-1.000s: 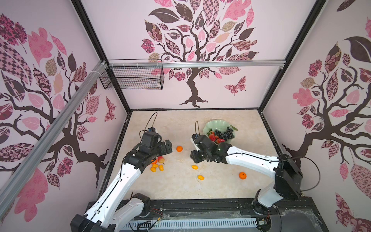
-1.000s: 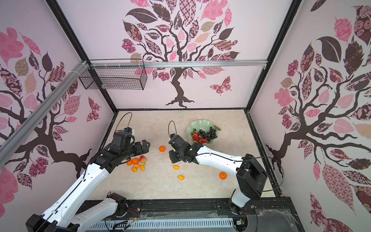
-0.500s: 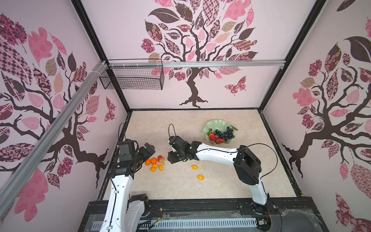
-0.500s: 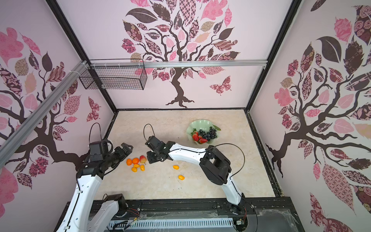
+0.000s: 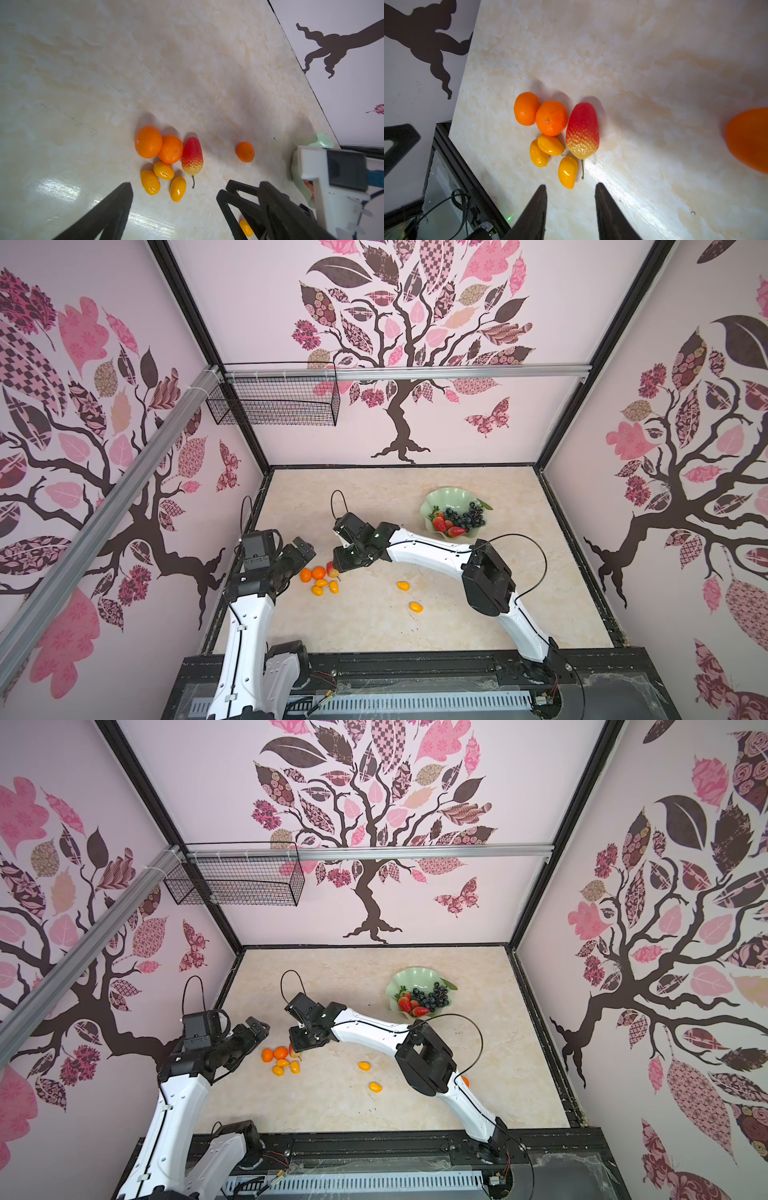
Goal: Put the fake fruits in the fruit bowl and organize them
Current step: 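Move the right gripper to the red-and-yellow strawberry while the left gripper draws back, then lower the right gripper and close it on the red-and-yellow strawberry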
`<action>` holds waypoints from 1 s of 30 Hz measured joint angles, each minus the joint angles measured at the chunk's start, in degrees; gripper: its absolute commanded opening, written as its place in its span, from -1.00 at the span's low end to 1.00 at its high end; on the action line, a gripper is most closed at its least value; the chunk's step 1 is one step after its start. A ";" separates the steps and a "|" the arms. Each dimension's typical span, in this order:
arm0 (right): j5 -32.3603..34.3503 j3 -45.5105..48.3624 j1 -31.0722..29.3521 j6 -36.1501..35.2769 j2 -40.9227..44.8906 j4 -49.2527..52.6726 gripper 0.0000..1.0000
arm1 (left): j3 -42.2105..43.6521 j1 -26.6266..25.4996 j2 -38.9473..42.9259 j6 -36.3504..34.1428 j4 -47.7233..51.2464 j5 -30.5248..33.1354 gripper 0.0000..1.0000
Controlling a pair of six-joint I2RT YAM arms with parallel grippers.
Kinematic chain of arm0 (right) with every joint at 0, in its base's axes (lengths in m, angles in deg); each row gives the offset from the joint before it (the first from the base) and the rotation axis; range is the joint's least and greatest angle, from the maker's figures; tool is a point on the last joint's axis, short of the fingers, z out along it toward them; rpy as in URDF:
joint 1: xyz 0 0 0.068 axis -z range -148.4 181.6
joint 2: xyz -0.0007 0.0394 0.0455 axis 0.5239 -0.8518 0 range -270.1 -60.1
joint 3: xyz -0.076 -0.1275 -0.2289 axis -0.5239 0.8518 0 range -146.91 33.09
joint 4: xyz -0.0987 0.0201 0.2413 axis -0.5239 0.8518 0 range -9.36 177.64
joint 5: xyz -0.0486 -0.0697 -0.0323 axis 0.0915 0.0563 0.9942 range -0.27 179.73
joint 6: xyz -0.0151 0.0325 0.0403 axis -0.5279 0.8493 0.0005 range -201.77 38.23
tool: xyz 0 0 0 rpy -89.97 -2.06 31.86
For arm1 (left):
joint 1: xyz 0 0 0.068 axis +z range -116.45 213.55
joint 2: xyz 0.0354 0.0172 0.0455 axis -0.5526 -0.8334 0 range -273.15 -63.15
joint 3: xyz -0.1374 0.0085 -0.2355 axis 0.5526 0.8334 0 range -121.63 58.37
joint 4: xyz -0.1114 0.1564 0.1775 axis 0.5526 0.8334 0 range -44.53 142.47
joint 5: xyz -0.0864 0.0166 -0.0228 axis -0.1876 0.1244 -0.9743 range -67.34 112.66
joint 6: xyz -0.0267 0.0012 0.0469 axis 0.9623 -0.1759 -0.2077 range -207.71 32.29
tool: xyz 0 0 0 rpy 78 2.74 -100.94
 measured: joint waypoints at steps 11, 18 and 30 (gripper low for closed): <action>-2.40 -7.76 0.09 -0.04 -7.96 7.41 -0.19 | -0.07 0.63 0.28 -0.59 0.24 2.32 0.97; -4.00 -9.66 0.24 -0.48 -10.56 9.62 -0.26 | -0.07 0.63 0.48 -0.63 -0.09 0.98 0.97; -6.51 -10.95 0.48 -0.46 -12.07 10.51 -0.50 | -0.04 0.63 0.48 -0.68 -0.52 0.33 0.96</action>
